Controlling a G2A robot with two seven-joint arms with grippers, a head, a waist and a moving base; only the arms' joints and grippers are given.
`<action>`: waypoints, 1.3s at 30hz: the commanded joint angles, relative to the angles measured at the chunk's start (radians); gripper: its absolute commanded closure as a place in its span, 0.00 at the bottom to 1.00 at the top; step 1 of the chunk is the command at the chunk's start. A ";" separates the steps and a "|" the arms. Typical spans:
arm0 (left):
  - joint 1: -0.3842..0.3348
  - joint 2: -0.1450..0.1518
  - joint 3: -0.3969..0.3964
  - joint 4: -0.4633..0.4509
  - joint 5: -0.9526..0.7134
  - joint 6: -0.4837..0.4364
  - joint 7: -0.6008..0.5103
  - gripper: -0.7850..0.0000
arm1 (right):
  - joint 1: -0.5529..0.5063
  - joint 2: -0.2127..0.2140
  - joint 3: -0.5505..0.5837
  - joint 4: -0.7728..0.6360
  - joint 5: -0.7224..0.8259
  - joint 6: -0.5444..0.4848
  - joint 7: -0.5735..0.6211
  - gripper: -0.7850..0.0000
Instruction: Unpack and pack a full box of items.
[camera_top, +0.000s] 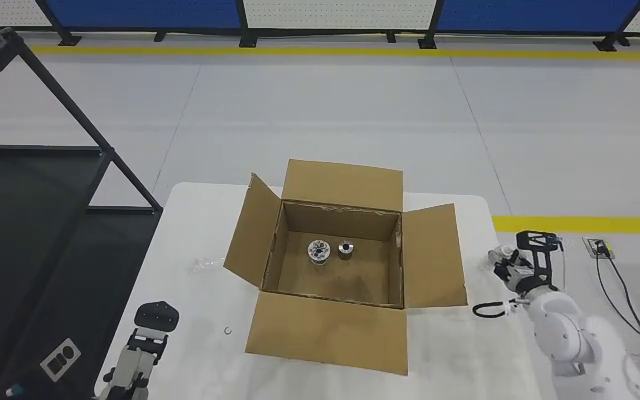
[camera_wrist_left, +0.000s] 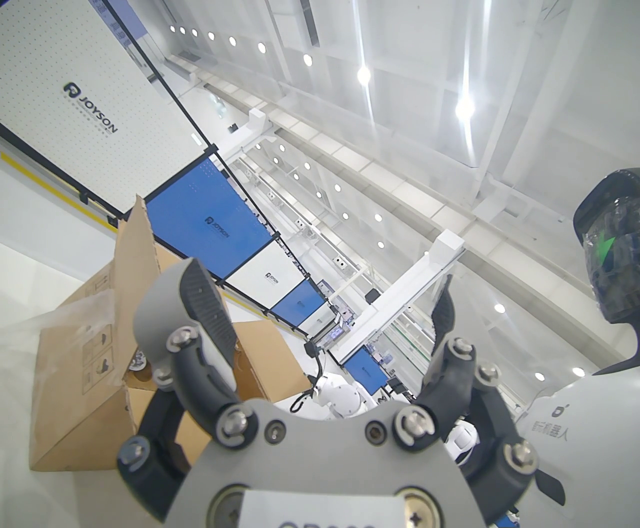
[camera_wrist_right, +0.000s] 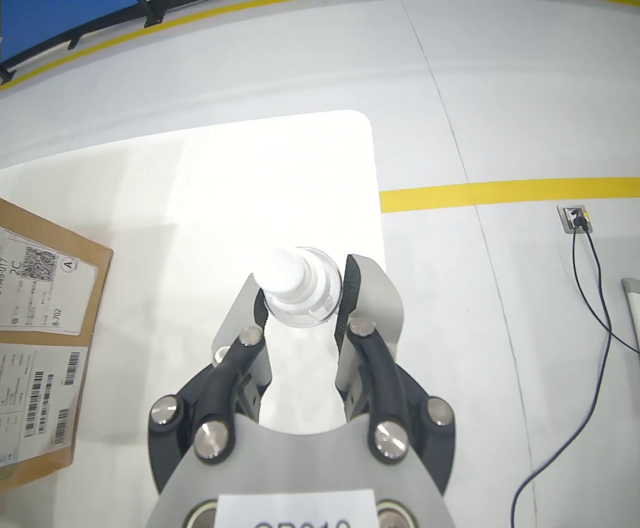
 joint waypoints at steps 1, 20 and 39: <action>0.000 0.000 0.000 0.000 0.000 0.000 0.000 0.00 | 0.016 -0.001 -0.012 0.026 -0.008 0.000 -0.001 1.00; 0.000 0.000 0.000 0.000 0.000 0.000 0.000 0.00 | 0.021 -0.004 -0.019 0.025 0.033 -0.008 -0.046 0.00; 0.044 0.000 -0.083 -0.002 -0.035 -0.048 0.073 0.00 | -0.174 0.000 -0.104 -0.822 0.075 -0.121 0.109 0.00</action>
